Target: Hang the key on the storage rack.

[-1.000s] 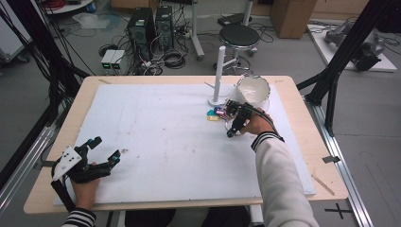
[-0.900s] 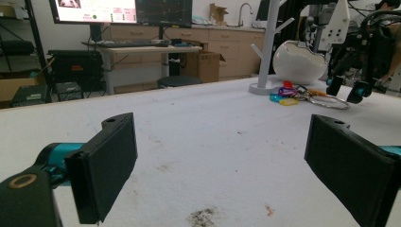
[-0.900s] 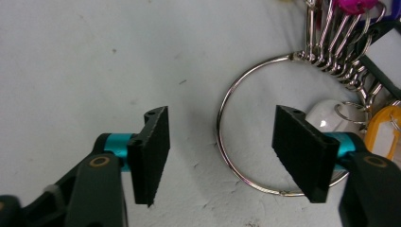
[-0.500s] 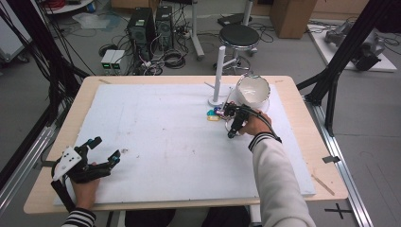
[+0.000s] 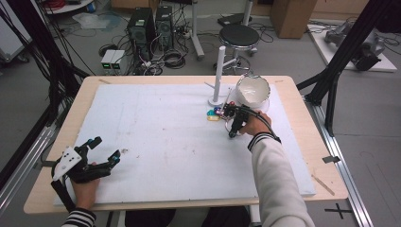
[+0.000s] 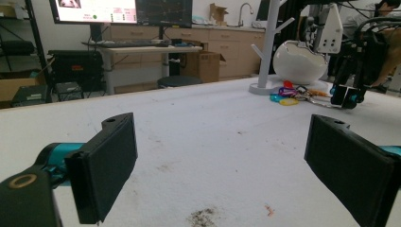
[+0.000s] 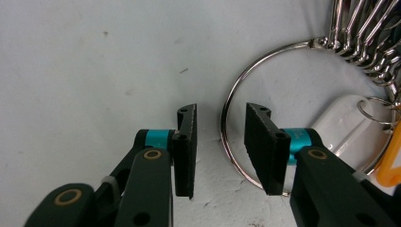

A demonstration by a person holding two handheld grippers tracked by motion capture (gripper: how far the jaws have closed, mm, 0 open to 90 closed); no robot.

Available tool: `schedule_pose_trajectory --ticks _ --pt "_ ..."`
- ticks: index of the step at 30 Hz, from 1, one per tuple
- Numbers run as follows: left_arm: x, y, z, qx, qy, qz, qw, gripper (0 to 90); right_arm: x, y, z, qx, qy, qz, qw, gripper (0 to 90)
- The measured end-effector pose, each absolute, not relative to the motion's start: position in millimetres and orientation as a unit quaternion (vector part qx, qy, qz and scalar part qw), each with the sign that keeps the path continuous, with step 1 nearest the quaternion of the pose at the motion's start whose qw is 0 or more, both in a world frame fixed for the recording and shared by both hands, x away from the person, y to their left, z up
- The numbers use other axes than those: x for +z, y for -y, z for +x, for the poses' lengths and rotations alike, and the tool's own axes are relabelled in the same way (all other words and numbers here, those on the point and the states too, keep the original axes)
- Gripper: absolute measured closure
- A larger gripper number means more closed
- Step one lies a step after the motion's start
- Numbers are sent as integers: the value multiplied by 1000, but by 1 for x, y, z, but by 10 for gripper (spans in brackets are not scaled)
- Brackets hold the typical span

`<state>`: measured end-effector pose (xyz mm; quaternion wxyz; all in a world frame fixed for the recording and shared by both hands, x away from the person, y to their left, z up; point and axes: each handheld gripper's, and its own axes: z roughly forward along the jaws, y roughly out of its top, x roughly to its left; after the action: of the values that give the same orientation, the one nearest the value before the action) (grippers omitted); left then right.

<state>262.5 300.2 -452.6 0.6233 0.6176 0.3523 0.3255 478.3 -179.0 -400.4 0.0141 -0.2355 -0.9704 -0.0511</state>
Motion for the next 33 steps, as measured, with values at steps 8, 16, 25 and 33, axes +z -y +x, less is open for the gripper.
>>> schedule_pose_trajectory --ticks 8,16,25,33 --pt "-453 -300 262 326 -352 618 623 106 -403 178 479 -47 970 -237 20 707" --pt "-453 -300 262 326 -352 618 623 106 -404 178 480 -43 972 -232 13 752" --pt "-453 -300 262 326 -352 618 623 106 -405 178 479 -46 971 -235 5 800" --pt "-453 -300 262 326 -352 618 623 106 -405 177 479 -41 969 -243 -1 840"
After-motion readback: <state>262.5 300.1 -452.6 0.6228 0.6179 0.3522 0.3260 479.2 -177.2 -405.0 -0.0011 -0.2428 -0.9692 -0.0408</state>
